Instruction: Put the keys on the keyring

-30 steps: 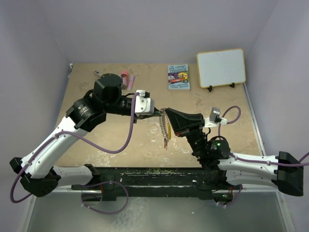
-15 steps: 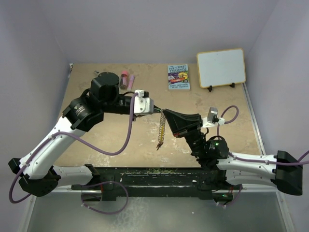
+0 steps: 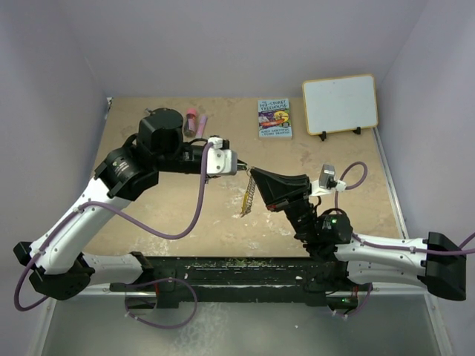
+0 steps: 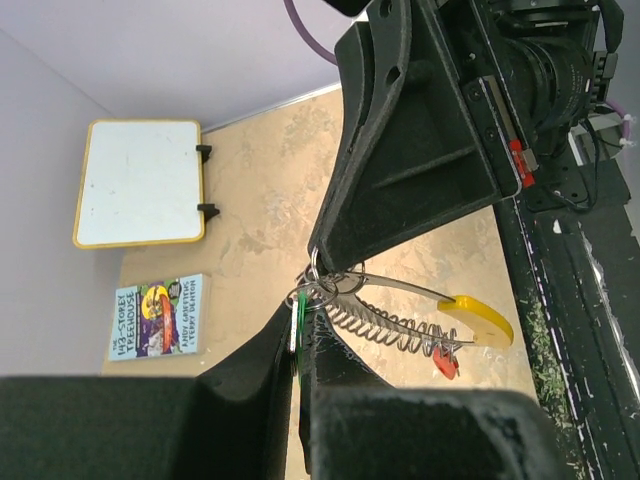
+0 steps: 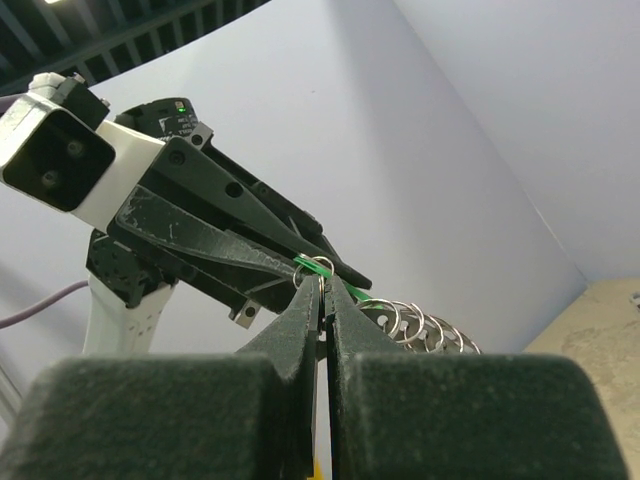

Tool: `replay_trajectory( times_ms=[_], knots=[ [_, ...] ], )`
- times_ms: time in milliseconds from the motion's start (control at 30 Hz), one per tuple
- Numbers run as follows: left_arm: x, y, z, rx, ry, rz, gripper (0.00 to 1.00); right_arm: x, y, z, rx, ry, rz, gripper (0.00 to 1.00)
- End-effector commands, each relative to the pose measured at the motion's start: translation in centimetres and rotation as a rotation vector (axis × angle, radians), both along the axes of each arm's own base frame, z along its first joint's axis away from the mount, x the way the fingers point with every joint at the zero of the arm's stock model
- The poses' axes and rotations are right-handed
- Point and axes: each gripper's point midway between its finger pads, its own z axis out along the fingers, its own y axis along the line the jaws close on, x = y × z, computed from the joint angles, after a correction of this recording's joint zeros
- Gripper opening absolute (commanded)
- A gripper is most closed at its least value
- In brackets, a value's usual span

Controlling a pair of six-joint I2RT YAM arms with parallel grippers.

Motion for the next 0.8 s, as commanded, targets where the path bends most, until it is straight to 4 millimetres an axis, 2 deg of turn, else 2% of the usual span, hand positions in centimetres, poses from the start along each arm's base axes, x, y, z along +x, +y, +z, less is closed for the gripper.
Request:
replay_trajectory(
  times_ms=[0, 100, 233, 267, 333, 500, 567, 667, 733, 767],
  knots=[
    [0.4, 0.5, 2.6, -0.018, -0.135, 0.006, 0.03, -0.5, -1.3, 2.5, 0.065, -0.022, 0.002, 0.00],
    [1.7, 0.7, 1.3, 0.040, -0.204, 0.031, 0.03, 0.4, -0.7, 1.0, 0.005, 0.060, -0.012, 0.07],
    [3.4, 0.7, -0.4, 0.083, -0.287, 0.062, 0.03, 1.6, -1.2, -1.3, -0.038, 0.159, -0.056, 0.34],
    [3.6, 0.6, -1.0, 0.095, -0.298, 0.059, 0.03, 1.9, -1.5, -2.0, -0.050, 0.189, -0.072, 0.64],
    [4.3, 0.2, -2.1, 0.125, -0.324, 0.051, 0.03, 2.8, -2.1, -3.9, -0.104, 0.280, -0.118, 0.83],
    [7.9, -0.8, -5.9, 0.238, -0.427, 0.077, 0.03, 4.0, -5.8, -8.4, -0.194, 0.507, -0.256, 0.87],
    [9.4, -1.4, -7.5, 0.279, -0.463, 0.091, 0.03, 4.2, -7.6, -10.9, -0.229, 0.618, -0.319, 0.89],
    [12.1, -1.9, -10.4, 0.351, -0.536, 0.124, 0.03, 3.8, -10.1, -14.6, -0.264, 0.748, -0.381, 0.91],
    [14.4, -2.0, -13.0, 0.413, -0.559, 0.143, 0.03, 3.3, -11.1, -16.0, -0.237, 0.803, -0.377, 0.91],
    [15.4, -2.3, -13.4, 0.407, -0.566, 0.154, 0.03, 3.1, -11.5, -16.5, -0.235, 0.820, -0.375, 0.91]
  ],
)
